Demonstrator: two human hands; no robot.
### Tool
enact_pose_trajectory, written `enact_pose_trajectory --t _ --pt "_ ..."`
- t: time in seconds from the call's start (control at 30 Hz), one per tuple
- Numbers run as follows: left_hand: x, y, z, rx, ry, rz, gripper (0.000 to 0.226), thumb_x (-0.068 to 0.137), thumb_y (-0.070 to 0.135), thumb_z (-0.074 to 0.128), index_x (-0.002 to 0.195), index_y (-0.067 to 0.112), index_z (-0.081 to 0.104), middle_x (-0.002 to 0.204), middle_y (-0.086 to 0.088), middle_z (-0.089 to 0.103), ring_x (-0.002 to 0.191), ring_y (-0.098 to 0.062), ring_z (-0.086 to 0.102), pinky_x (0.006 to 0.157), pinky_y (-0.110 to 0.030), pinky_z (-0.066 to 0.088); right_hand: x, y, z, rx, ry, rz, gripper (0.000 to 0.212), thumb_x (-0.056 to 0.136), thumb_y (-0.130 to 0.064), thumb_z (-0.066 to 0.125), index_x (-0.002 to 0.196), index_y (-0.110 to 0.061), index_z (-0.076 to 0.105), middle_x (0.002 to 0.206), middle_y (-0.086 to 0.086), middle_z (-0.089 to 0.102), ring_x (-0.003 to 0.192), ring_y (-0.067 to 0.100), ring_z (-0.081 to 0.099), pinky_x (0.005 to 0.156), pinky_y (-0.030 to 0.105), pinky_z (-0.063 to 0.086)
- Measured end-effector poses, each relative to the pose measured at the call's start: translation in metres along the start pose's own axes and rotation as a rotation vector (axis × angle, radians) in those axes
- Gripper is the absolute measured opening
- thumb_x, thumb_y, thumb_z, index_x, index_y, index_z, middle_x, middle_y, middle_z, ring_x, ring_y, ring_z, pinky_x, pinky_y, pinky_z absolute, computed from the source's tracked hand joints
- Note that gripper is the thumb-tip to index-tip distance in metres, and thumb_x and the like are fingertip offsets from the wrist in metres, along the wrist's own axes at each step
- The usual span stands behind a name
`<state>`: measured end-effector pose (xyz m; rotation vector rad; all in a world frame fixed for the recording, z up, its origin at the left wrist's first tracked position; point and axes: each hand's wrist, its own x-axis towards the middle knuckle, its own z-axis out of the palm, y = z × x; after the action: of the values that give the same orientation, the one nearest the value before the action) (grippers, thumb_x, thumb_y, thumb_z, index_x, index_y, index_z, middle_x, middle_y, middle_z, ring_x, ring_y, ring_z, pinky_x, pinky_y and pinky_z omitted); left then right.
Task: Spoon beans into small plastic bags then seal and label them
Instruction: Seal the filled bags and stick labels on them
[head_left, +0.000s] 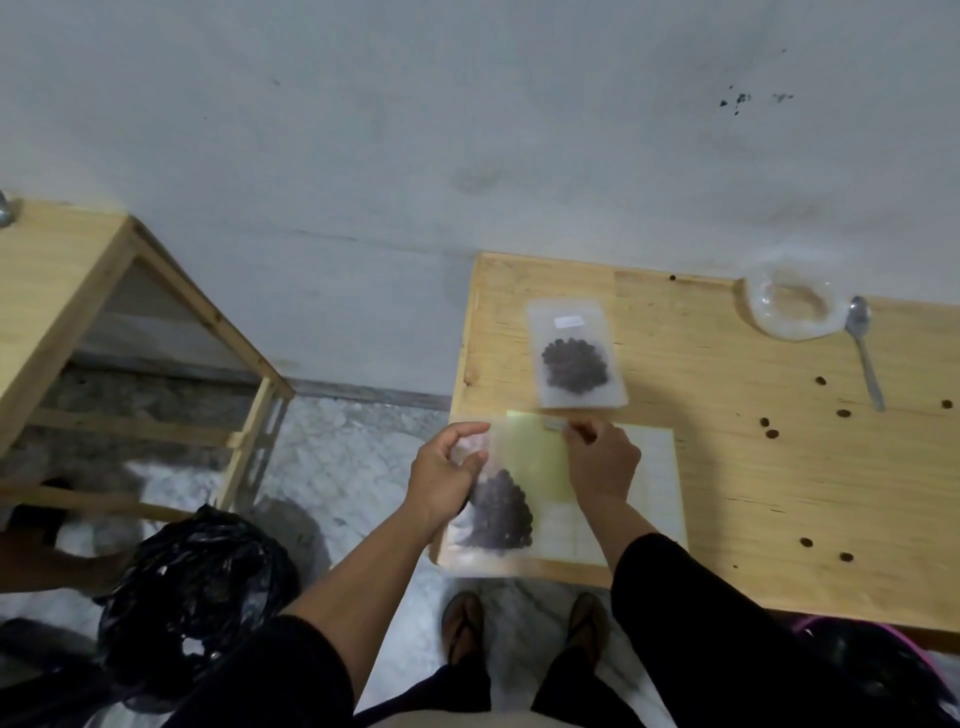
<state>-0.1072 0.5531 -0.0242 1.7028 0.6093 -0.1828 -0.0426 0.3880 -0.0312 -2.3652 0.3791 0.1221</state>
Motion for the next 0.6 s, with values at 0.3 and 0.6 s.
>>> enact_pose_trajectory --t 0.3,0.6 --pt "0.000 0.008 -0.003 -0.046 -0.043 -0.019 0.030 0.089 0.007 0.059 0.103 0.032 0.065 0.104 -0.006 0.066 0.040 -0.007 0.052 0.042 -0.017 0.042 -0.003 -0.014 -0.005 0.075 0.032 0.067 0.013 0.085 -0.011 0.059 0.094 -0.007 0.067 0.093 0.009 0.068 0.088 0.022 0.060 0.075 0.020 0.035" --pt "-0.002 0.027 -0.003 -0.052 -0.063 0.078 0.029 0.088 0.009 0.060 0.103 0.033 0.065 0.112 -0.022 0.064 0.106 -0.052 0.051 0.087 -0.054 0.047 -0.022 -0.035 -0.037 0.287 0.079 0.042 0.004 0.081 -0.013 0.066 0.084 -0.014 0.068 0.078 -0.002 0.066 0.076 0.014 0.061 0.073 0.024 0.049"
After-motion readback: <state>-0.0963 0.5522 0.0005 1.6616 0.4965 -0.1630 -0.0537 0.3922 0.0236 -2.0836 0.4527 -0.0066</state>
